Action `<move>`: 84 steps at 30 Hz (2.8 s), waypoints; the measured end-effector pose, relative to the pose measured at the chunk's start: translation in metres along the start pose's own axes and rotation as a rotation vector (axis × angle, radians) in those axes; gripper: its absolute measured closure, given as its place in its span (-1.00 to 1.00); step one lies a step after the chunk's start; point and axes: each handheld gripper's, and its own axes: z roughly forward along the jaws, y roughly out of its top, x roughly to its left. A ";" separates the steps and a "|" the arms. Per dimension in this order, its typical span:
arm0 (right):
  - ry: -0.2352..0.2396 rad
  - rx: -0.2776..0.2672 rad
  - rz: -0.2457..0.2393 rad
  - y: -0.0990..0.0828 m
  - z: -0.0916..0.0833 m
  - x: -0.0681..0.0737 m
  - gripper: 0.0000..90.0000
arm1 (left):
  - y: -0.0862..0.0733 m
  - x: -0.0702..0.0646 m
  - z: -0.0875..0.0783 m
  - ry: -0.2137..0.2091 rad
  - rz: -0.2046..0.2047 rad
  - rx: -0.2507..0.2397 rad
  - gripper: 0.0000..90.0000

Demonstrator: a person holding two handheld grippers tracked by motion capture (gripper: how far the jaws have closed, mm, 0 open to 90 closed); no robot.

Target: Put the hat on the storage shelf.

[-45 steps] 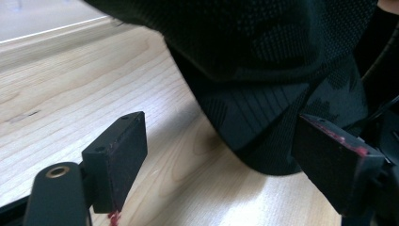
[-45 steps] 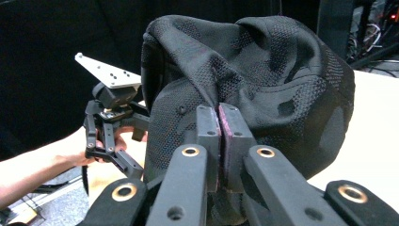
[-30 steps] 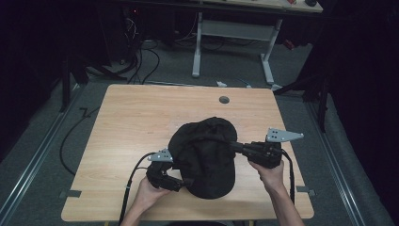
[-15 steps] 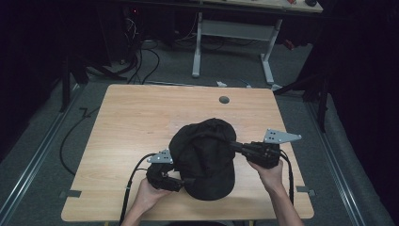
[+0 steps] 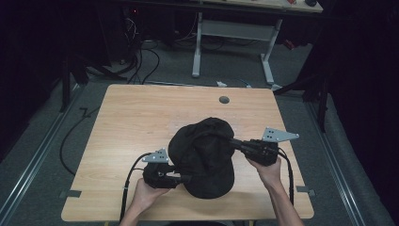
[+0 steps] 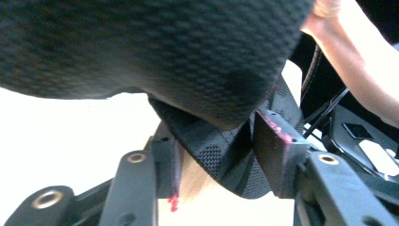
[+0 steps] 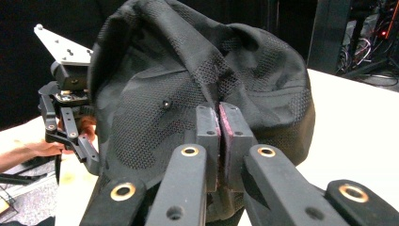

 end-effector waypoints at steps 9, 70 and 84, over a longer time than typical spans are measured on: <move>-0.025 0.002 0.001 0.000 0.002 -0.002 0.92 | -0.002 -0.001 0.002 -0.017 -0.027 0.041 0.60; -0.654 0.414 0.163 -0.106 0.012 -0.025 -0.26 | 0.032 -0.025 -0.030 0.049 0.121 -0.225 0.91; -0.644 0.416 0.155 -0.106 0.012 -0.025 -0.28 | 0.052 -0.018 -0.032 0.127 0.139 -0.308 0.91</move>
